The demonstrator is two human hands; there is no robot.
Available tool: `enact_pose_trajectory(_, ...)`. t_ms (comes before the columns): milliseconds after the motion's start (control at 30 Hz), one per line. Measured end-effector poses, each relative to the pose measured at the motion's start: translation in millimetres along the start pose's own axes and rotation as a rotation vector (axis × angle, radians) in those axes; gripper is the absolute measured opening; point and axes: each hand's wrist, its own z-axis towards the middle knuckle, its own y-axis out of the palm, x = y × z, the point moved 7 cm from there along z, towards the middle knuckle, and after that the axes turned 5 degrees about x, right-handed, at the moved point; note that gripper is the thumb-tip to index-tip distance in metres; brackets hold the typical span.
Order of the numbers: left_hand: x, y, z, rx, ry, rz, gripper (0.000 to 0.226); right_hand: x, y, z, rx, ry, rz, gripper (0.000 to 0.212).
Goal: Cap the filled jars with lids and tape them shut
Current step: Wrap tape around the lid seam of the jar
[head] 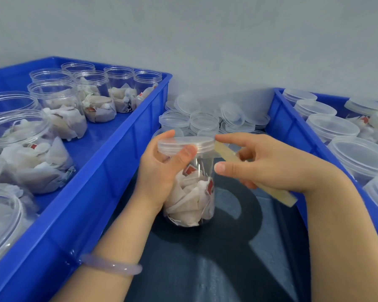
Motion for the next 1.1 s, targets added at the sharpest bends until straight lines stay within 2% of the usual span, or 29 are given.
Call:
enact_pose_trajectory(100,-2.9,-1.7,3.3,-0.053,-0.072,-0.064,0.064,0.5,-11.4,-4.5,0.059,0.000,0.025,0.097)
enact_pose_trajectory(300,-6.5,8.7,-2.0,-0.180,-0.180,-0.138,0.096,8.6,-25.7,-8.2,0.160,0.074,0.000,0.096)
enact_pose_trajectory(367,-7.9,9.4,-2.0,-0.191,-0.193,-0.136,0.100,10.1,-26.3,-7.6,0.176,0.085,-0.003,0.091)
enact_pose_trajectory(467,-8.2,8.8,-1.7,-0.204,-0.202,-0.132,0.099,11.1,-26.7,-6.2,0.189,0.097,0.001,0.081)
enact_pose_trajectory(767,-5.4,19.1,-9.0,-0.270,-0.255,-0.293,0.100,9.9,-24.9,-5.0,0.189,0.096,-0.030,0.102)
enact_pose_trajectory(1033,-5.3,25.2,-13.7,-0.332,-0.283,-0.323,0.096,12.2,-20.5,-1.3,0.165,0.096,-0.067,0.100)
enact_pose_trajectory(1100,-6.2,25.7,-14.1,-0.345,-0.280,-0.326,0.089,12.6,-18.5,-0.1,0.146,0.108,-0.065,0.099)
